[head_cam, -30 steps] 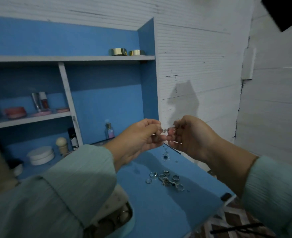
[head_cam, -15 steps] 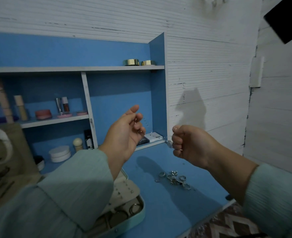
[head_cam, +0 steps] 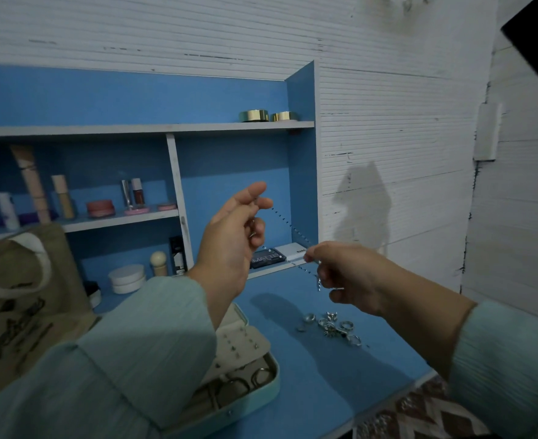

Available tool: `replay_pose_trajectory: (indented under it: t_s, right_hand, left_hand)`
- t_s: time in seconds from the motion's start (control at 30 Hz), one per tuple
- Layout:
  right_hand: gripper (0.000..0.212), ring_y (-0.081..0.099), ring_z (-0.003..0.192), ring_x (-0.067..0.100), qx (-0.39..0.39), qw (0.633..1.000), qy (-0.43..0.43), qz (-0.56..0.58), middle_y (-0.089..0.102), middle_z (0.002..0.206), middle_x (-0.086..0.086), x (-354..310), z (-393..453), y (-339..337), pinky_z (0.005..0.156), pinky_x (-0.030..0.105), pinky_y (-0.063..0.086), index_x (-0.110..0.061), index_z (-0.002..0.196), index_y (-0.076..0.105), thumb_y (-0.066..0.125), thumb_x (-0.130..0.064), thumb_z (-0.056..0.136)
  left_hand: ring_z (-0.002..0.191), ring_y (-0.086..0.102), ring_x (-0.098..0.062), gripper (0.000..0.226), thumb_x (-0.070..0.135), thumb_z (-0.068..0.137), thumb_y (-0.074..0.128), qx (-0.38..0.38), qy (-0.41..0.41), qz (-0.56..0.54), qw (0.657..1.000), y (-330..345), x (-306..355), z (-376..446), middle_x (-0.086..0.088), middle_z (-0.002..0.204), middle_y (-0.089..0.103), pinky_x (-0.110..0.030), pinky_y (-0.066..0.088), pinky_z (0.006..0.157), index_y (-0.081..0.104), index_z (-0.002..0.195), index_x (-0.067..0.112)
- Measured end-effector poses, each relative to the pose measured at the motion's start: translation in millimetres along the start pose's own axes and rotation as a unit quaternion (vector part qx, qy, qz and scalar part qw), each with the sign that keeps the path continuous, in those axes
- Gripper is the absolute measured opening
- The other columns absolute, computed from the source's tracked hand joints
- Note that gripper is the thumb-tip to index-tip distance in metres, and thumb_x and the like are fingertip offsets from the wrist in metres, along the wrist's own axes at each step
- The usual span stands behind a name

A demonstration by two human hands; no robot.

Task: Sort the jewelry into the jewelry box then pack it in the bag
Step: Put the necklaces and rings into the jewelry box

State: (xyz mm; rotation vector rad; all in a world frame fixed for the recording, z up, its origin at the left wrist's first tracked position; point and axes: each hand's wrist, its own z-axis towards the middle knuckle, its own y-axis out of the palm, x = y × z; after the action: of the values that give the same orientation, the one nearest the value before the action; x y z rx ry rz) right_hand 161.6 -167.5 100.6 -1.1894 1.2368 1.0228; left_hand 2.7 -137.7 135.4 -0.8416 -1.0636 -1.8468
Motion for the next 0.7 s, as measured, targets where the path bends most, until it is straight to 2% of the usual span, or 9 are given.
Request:
replay_pose_trajectory:
  t_s: [0.1,0.2,0.33,0.43,0.57,0.63,0.7]
  right_hand:
    - [0.013,0.045,0.061,0.015,0.02,0.995,0.033,0.096,0.052,0.07,0.002,-3.5,2.4,2.2,0.053,0.025,0.035,-0.017,0.076,0.064,0.059,-0.025,0.085]
    - [0.012,0.048,0.072,0.017,0.052,0.99,0.035,0.13,0.053,0.085,0.004,-8.1,6.4,1.5,0.055,0.026,0.039,-0.019,0.076,0.066,0.062,-0.027,0.084]
    - [0.018,0.048,0.077,0.016,0.08,0.988,0.026,0.13,0.056,0.084,0.0,-13.6,11.8,0.5,0.063,0.028,0.04,-0.021,0.074,0.065,0.058,-0.03,0.088]
    - [0.02,0.049,0.069,0.013,0.08,0.984,0.016,0.156,0.059,0.077,0.0,-14.8,16.1,1.2,0.062,0.027,0.039,-0.018,0.074,0.061,0.053,-0.025,0.092]
    - [0.022,0.054,0.07,0.012,0.057,0.981,-0.011,0.187,0.063,0.075,0.0,-14.6,16.9,6.9,0.062,0.027,0.039,-0.017,0.075,0.056,0.048,-0.02,0.095]
    - [0.019,0.055,0.068,0.011,0.043,0.989,-0.043,0.137,0.064,0.074,-0.001,-14.8,13.2,9.4,0.062,0.025,0.039,-0.017,0.078,0.058,0.05,-0.02,0.095]
    - [0.017,0.053,0.065,0.009,0.037,0.994,-0.094,0.038,0.062,0.073,-0.001,-16.3,8.2,10.8,0.06,0.023,0.04,-0.016,0.082,0.063,0.052,-0.02,0.094]
  left_hand:
    - [0.047,0.037,-0.006,0.035,0.0,0.094,0.039,-0.022,-0.001,0.051,0.998,-1.5,1.4,-2.1,0.011,0.072,0.065,-0.016,0.025,0.044,0.065,0.093,0.024]
    - [0.048,0.034,-0.006,0.035,0.0,0.093,0.042,-0.034,-0.007,0.123,0.992,-9.5,-0.9,-2.8,0.01,0.078,0.064,-0.014,0.025,0.042,0.066,0.094,0.025]
    - [0.05,0.035,-0.007,0.033,0.001,0.092,0.044,-0.031,-0.025,0.191,0.981,-23.4,-5.5,-3.0,0.007,0.079,0.064,-0.012,0.031,0.043,0.066,0.095,0.025]
    - [0.049,0.036,-0.007,0.032,0.0,0.092,0.04,-0.015,-0.061,0.144,0.988,-30.4,-6.3,-2.3,0.005,0.069,0.06,-0.016,0.033,0.047,0.065,0.094,0.02]
    - [0.053,0.043,-0.008,0.027,0.005,0.092,0.037,0.023,-0.132,-0.036,0.99,-33.1,-6.5,-1.3,0.003,0.063,0.054,-0.018,0.043,0.051,0.063,0.097,0.013]
    - [0.056,0.048,-0.008,0.025,0.007,0.092,0.038,0.039,-0.14,-0.102,0.984,-33.0,-5.8,-1.5,0.002,0.065,0.055,-0.018,0.047,0.053,0.063,0.098,0.011]
    - [0.057,0.055,-0.007,0.025,0.007,0.093,0.039,0.039,-0.133,-0.132,0.982,-31.4,-4.9,-1.8,0.001,0.069,0.061,-0.018,0.052,0.055,0.063,0.101,0.009]
